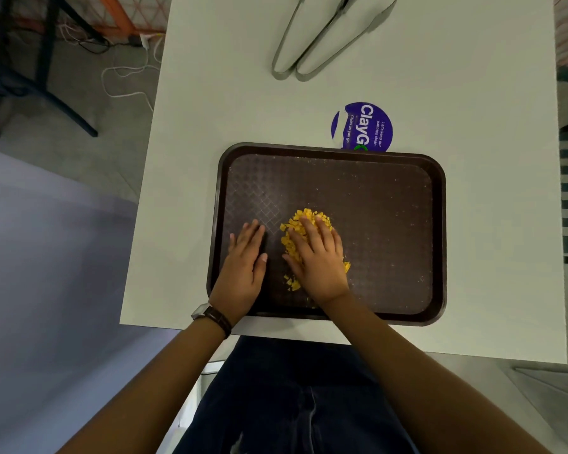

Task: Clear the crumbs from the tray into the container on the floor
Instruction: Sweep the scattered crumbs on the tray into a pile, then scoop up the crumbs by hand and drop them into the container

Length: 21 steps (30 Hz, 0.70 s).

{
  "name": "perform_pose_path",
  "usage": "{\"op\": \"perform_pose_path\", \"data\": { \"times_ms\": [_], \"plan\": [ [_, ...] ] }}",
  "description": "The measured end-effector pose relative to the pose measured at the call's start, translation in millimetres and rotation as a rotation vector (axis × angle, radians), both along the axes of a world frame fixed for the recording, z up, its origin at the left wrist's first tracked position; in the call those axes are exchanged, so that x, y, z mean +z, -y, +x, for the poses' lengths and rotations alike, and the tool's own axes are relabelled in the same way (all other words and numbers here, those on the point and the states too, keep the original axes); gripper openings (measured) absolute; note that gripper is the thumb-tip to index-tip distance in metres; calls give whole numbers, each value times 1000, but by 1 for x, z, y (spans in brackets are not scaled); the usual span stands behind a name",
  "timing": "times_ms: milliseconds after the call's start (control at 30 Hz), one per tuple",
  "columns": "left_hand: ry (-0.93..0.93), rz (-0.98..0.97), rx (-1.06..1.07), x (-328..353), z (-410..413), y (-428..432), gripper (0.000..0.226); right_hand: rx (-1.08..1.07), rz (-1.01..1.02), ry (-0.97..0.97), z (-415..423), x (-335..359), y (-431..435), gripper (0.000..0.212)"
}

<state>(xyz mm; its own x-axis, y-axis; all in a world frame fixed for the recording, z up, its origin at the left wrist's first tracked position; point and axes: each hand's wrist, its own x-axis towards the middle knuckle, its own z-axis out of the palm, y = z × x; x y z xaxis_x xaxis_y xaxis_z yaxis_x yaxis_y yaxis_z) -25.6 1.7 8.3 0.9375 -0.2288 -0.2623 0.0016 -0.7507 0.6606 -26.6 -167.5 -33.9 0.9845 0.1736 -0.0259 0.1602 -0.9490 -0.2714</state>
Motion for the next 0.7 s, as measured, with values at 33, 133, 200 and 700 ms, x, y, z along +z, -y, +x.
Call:
{"op": "perform_pose_path", "data": {
  "times_ms": [33, 133, 200, 700],
  "plan": [
    [-4, -4, -2, 0, -1, 0, 61, -17, 42, 22, 0, -1, 0, 44],
    [-12, -15, -5, -1, -2, 0, 58, -50, 120, 69, 2, -2, 1, 35],
    [-22, -19, -15, -2, -2, 0, 57, -51, 136, 85, 4, -3, 2, 32],
    [-91, -214, -8, 27, 12, 35, 45, -1166, 1662, -261, 24, 64, 26, 20]
  ]
}}
